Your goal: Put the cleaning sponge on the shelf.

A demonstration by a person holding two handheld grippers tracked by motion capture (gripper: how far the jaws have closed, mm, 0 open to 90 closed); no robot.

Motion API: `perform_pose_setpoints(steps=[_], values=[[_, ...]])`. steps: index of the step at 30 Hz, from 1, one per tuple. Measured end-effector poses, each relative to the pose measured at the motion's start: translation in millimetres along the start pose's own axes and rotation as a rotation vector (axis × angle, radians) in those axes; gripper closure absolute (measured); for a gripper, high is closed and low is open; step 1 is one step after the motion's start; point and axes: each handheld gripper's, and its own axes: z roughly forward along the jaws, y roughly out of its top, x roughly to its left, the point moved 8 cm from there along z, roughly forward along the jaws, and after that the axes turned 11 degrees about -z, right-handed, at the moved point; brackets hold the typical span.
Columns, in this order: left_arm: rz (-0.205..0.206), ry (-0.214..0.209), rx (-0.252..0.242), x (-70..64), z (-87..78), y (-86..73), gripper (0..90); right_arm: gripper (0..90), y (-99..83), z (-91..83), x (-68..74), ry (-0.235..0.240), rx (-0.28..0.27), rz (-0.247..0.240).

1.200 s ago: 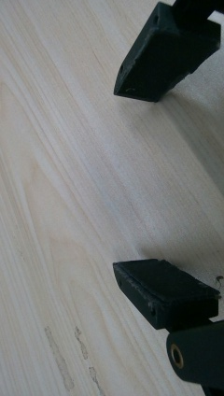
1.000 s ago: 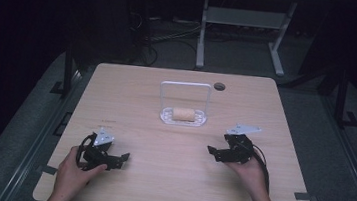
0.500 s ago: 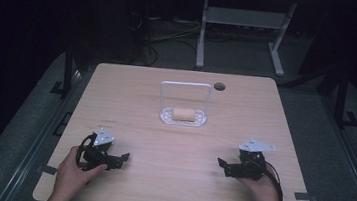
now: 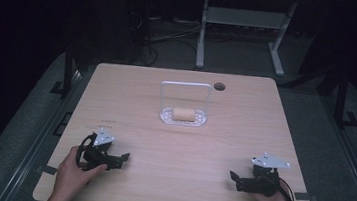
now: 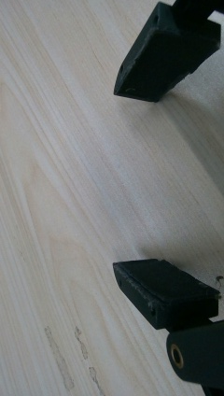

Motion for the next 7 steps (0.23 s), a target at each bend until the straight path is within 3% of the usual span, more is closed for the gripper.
perform_pose_setpoints(steps=[5,7], values=[[0.0,0.0,0.0,0.0,0.0,0.0,12.7,2.6,-10.5,3.4,-1.6,-0.024,0.047,-0.01],[0.0,0.0,0.0,0.0,0.0,0.0,12.7,2.6,-10.3,2.5,-1.7,-0.029,0.042,-0.007]])
